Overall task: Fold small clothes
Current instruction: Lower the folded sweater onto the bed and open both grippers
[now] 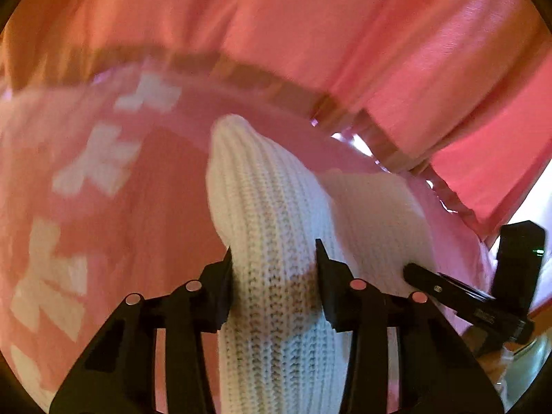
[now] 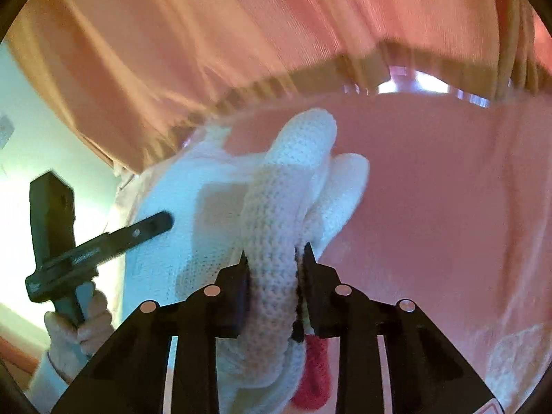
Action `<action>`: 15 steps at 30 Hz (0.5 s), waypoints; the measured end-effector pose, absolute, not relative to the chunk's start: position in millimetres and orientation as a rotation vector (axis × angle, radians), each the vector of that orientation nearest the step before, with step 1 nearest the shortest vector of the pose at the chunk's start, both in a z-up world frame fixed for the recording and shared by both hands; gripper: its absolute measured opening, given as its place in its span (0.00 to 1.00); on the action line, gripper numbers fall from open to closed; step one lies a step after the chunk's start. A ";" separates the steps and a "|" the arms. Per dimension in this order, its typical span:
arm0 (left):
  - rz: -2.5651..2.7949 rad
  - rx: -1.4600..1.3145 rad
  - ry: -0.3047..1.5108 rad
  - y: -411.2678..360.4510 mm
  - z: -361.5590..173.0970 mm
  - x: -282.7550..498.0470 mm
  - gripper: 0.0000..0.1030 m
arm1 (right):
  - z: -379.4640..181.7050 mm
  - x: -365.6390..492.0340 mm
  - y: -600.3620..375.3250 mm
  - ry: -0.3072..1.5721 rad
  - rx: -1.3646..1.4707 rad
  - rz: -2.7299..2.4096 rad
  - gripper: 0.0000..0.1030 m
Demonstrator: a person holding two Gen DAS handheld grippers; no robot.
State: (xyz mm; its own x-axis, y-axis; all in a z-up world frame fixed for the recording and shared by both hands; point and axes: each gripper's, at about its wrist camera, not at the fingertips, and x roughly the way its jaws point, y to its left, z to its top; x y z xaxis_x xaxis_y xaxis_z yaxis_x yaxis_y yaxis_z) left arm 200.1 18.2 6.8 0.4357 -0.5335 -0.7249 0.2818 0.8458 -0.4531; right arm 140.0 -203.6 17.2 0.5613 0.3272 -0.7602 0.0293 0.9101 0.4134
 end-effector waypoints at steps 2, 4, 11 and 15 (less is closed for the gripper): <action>-0.468 -0.234 1.020 11.1 -3.1 202.6 0.45 | -1.8 144.2 -207.5 1.037 0.364 0.116 0.31; -0.364 -0.117 1.088 0.1 -30.9 204.7 0.52 | -36.8 155.0 -216.9 1.188 0.361 0.035 0.34; -0.308 -0.116 0.947 16.2 17.1 155.8 0.63 | 40.0 104.0 -201.7 0.915 0.330 0.098 0.16; -0.238 -0.017 0.869 12.8 31.1 138.4 0.69 | 3.6 102.8 -164.6 1.105 0.155 0.166 0.00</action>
